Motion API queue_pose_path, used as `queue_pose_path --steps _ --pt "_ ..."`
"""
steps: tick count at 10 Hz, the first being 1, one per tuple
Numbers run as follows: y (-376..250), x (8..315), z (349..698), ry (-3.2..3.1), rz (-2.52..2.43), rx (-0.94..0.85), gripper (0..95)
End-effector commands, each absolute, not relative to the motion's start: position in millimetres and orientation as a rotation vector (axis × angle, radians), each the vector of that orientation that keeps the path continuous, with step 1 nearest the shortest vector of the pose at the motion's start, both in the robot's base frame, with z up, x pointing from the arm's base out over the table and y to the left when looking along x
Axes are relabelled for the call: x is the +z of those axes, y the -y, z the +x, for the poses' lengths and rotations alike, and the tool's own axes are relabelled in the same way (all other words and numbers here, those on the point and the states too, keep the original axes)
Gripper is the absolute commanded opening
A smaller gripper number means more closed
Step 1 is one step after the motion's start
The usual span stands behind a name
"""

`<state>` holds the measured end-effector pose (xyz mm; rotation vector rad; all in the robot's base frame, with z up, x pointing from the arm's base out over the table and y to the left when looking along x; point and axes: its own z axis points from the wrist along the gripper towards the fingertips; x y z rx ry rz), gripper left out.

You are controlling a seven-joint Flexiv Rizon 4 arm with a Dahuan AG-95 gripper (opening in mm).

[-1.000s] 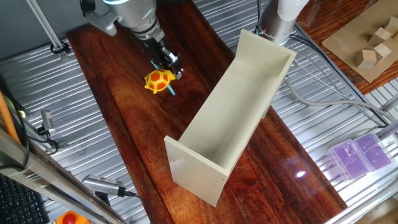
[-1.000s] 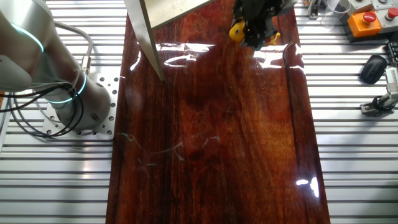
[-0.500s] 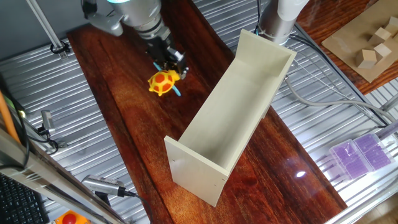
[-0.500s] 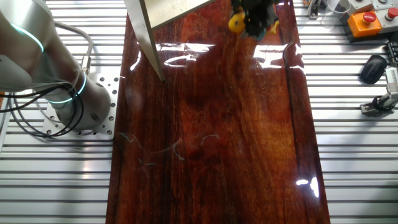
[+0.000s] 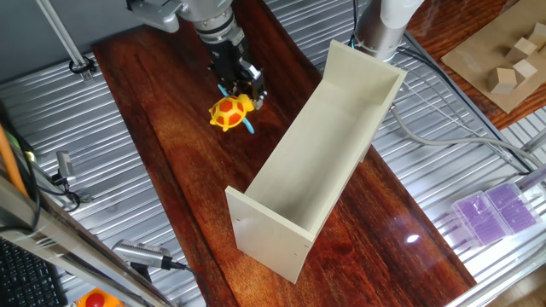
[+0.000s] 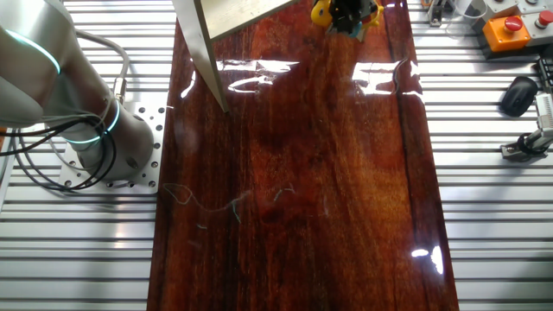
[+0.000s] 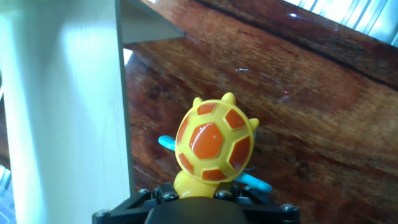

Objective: Put the object on the shelf

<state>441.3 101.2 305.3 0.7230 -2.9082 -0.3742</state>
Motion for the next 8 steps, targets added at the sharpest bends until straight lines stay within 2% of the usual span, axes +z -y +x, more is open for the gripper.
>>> queue_pose_path --steps 1,5,8 --pt "-99 304 440 2.872 0.836 -0.353 0.0" --pt "-119 321 432 2.881 0.754 -0.371 0.0" --pt "-144 321 418 2.894 0.686 -0.362 0.0"
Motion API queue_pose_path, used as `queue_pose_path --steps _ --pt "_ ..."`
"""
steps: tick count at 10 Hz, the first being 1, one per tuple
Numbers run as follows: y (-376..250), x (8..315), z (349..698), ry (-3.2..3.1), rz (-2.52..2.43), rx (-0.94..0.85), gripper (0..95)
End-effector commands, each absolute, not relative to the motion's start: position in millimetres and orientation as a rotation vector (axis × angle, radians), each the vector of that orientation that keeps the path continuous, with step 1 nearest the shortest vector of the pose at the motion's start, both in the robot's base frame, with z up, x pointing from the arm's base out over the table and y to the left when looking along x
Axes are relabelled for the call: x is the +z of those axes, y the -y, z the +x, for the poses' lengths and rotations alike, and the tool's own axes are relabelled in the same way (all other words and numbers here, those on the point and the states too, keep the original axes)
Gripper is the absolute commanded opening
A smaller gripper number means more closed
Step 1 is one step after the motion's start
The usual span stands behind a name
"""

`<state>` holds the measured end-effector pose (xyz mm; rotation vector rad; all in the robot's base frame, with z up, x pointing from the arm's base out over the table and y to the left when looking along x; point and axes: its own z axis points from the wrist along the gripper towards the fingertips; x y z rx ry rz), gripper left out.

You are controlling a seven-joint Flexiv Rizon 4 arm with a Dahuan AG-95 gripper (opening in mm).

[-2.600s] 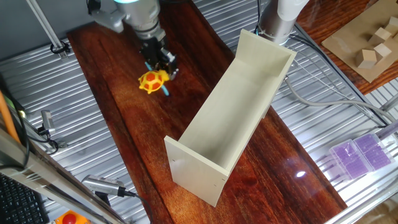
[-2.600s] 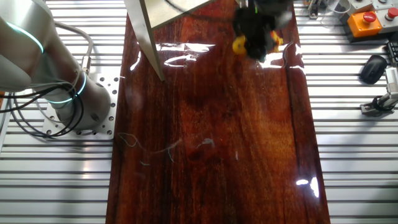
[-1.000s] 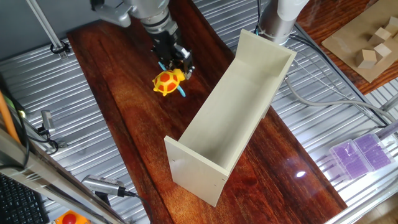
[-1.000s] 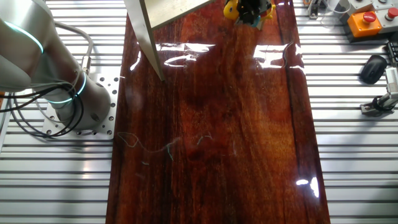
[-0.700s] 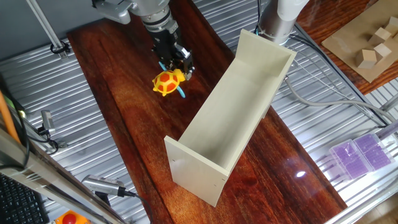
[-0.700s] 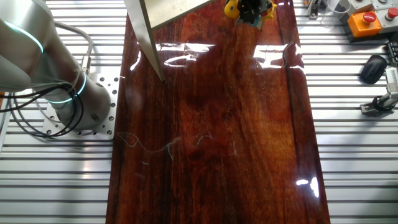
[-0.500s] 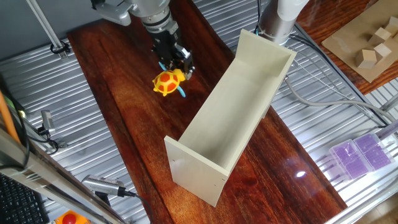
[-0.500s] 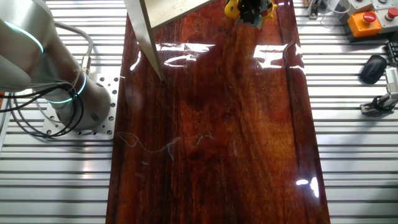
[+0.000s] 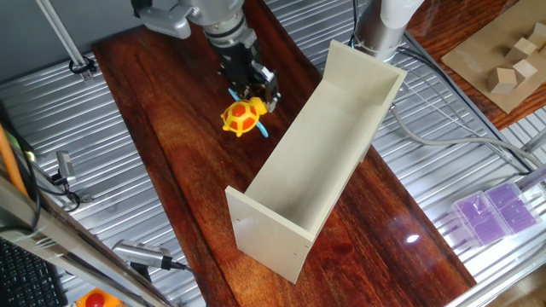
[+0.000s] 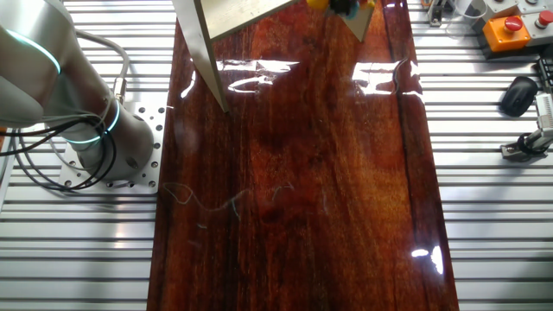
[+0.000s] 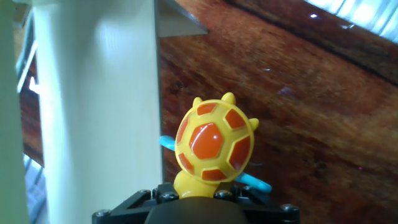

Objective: Put the object on the shelf

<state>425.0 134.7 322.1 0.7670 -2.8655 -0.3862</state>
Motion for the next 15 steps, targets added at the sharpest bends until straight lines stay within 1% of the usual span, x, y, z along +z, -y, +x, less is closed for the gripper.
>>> queue_pose_path --steps 1,6,12,15 --pt "-151 320 412 2.898 0.670 -0.361 0.0" --pt "-178 312 390 2.921 0.594 -0.355 0.0" --pt "-206 294 380 2.931 0.515 -0.341 0.0" --pt "-222 291 372 2.941 0.463 -0.346 0.0"
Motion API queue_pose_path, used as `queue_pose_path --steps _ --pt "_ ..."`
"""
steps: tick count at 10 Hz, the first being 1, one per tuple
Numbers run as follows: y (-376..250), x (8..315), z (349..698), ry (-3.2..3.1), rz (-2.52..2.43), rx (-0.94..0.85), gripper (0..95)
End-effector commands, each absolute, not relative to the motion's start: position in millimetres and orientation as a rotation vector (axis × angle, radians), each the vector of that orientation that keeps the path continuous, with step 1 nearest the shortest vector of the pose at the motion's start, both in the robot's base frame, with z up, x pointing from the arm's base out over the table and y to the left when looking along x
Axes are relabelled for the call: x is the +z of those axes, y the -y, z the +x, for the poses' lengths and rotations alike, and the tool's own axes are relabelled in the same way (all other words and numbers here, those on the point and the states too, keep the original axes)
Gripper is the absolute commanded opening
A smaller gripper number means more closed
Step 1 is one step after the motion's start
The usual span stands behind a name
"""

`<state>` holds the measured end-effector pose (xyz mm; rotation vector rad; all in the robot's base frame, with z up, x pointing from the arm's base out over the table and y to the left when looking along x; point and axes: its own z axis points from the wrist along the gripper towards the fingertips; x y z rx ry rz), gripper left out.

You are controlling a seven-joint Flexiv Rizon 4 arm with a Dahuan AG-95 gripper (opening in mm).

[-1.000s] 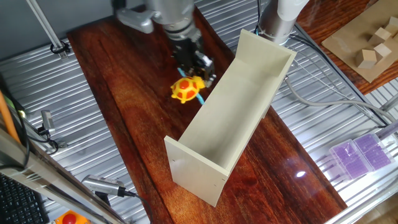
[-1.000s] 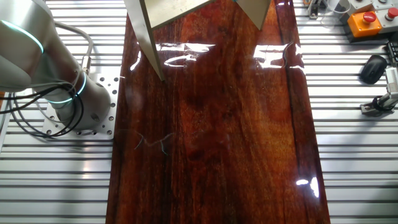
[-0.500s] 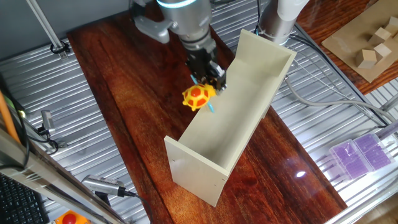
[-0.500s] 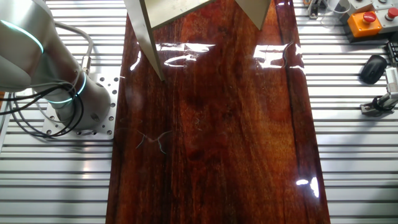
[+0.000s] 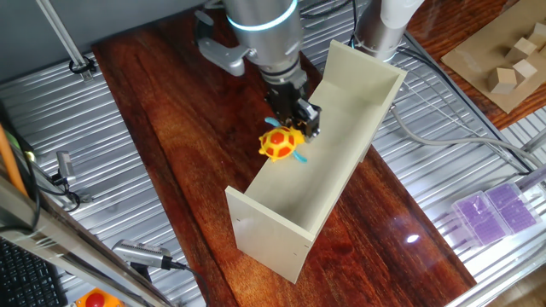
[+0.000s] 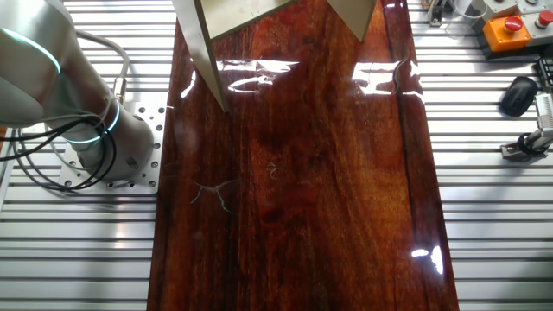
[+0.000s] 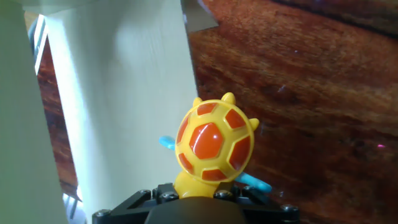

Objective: Put the object on the shelf

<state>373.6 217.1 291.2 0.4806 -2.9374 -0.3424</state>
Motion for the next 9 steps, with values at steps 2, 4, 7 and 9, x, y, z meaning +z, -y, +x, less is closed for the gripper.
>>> queue_pose_path --steps 2,4,7,9 --pt "-231 291 365 2.953 0.428 -0.352 0.0" --pt "-236 289 362 2.959 0.423 -0.353 0.0" --pt "-242 287 359 2.976 0.388 -0.375 0.0" --pt "-246 286 357 2.987 0.367 -0.385 0.0"
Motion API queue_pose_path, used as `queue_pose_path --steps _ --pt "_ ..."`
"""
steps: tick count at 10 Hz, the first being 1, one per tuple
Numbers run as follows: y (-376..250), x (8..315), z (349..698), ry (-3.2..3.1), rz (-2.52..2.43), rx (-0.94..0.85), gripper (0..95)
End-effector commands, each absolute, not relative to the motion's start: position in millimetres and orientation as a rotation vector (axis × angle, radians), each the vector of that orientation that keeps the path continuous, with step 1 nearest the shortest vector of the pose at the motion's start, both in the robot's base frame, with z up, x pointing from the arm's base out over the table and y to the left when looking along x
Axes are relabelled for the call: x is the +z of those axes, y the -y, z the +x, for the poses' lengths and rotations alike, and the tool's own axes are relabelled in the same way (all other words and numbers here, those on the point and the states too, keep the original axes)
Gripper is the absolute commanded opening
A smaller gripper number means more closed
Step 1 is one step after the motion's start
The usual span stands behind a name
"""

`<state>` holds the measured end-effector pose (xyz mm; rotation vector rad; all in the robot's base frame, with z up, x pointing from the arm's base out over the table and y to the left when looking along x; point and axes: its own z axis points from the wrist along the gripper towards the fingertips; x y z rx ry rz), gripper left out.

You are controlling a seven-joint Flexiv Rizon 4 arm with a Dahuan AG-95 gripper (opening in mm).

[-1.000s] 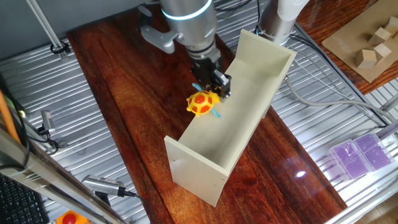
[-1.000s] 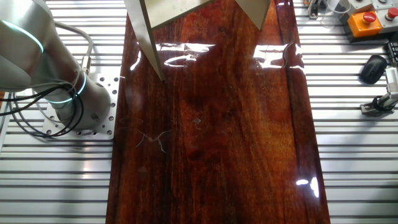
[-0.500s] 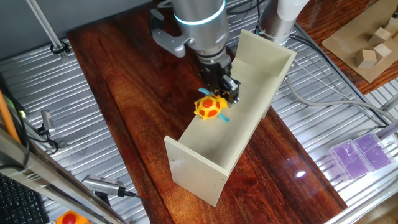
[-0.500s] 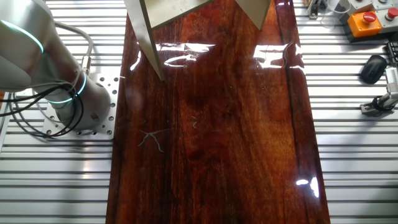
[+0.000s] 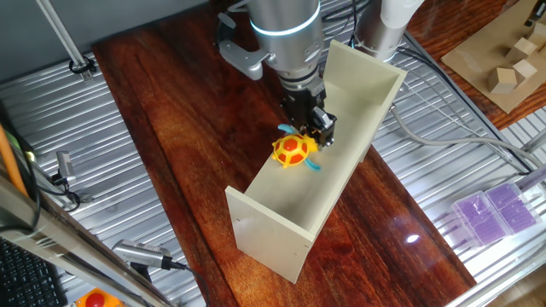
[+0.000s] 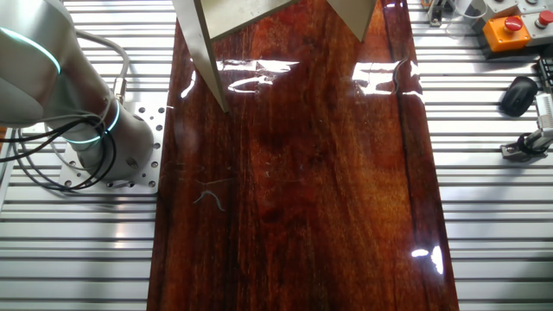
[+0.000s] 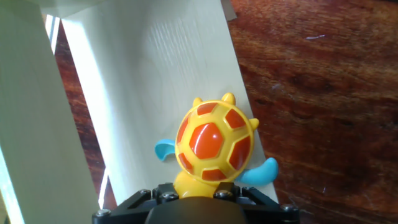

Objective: Put the object on the shelf

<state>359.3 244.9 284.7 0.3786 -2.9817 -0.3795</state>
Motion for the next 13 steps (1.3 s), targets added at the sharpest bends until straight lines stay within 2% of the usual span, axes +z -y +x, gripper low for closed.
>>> queue_pose_path --steps 1,3,4,13 --pt "-246.9 285.5 356.8 2.987 0.366 -0.385 0.0" --pt "-247.3 285.4 356.7 2.987 0.374 -0.380 0.0" --pt "-247.3 285.4 356.7 2.997 0.399 -0.377 38.0" --pt "-247.2 285.0 356.9 3.022 0.412 -0.371 38.0"
